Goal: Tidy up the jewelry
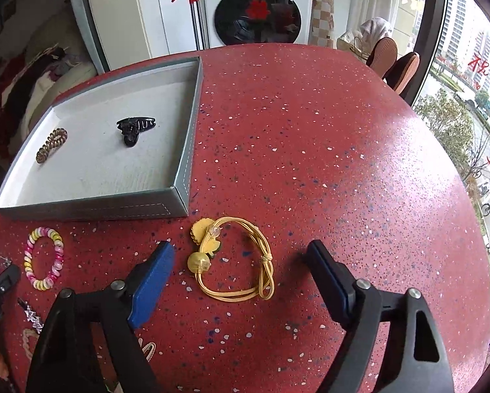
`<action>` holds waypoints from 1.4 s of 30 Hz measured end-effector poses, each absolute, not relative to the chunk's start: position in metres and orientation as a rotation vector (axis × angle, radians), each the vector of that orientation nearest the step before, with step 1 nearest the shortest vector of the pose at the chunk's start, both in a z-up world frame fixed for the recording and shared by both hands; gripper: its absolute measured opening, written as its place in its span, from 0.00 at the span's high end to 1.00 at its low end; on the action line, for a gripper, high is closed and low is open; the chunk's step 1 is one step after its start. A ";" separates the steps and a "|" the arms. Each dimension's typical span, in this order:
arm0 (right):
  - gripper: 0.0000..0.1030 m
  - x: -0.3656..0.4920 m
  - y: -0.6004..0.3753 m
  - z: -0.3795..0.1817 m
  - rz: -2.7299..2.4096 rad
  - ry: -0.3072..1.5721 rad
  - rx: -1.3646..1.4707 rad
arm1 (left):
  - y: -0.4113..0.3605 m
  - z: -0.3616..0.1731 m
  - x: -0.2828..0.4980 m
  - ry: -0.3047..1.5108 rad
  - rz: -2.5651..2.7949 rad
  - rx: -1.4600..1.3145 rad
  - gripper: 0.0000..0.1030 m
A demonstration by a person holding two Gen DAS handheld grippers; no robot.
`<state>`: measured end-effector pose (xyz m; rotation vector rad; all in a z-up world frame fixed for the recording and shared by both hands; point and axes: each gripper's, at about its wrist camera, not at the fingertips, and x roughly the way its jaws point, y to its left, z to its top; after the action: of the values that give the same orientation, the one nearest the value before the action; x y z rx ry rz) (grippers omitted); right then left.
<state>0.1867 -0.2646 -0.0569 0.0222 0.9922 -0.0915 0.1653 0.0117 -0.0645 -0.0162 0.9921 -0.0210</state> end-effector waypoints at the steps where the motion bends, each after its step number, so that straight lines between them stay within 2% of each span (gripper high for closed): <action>1: 0.29 0.186 -0.264 -0.056 -0.082 0.989 0.024 | 0.012 -0.065 0.165 0.991 -0.023 -0.018 0.00; 4: 0.38 0.185 -0.261 -0.054 -0.070 0.990 0.020 | 0.011 -0.064 0.164 0.983 -0.036 -0.020 0.05; 5: 0.43 0.185 -0.260 -0.053 -0.065 0.990 0.020 | 0.009 -0.063 0.162 0.976 -0.038 -0.012 0.11; 7: 0.47 0.185 -0.257 -0.053 -0.058 0.992 0.015 | 0.005 -0.061 0.162 0.973 -0.053 0.001 0.17; 9: 0.60 0.184 -0.256 -0.052 -0.049 0.991 0.014 | 0.002 -0.060 0.161 0.967 -0.067 0.012 0.24; 13: 0.76 0.184 -0.254 -0.051 -0.044 0.996 0.015 | 0.002 -0.058 0.160 0.961 -0.081 0.022 0.32; 14: 0.80 0.184 -0.254 -0.050 -0.048 0.996 0.018 | 0.002 -0.057 0.160 0.959 -0.080 0.023 0.38; 15: 0.80 0.184 -0.255 -0.050 -0.048 0.995 0.024 | 0.004 -0.057 0.160 0.955 -0.083 0.023 0.48; 17: 0.80 0.182 -0.257 -0.050 -0.051 0.989 0.037 | 0.005 -0.056 0.161 0.953 -0.084 0.029 0.55; 18: 0.80 0.180 -0.258 -0.049 -0.051 0.985 0.047 | 0.006 -0.056 0.160 0.951 -0.090 0.030 0.66; 42: 0.80 0.142 -0.259 -0.008 0.070 0.902 0.226 | 0.032 -0.021 0.143 0.892 -0.219 -0.072 0.70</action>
<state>0.1424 -0.2587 -0.0082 0.2263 0.9024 0.0697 0.1429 0.0323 -0.0206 -0.0721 0.8921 -0.2191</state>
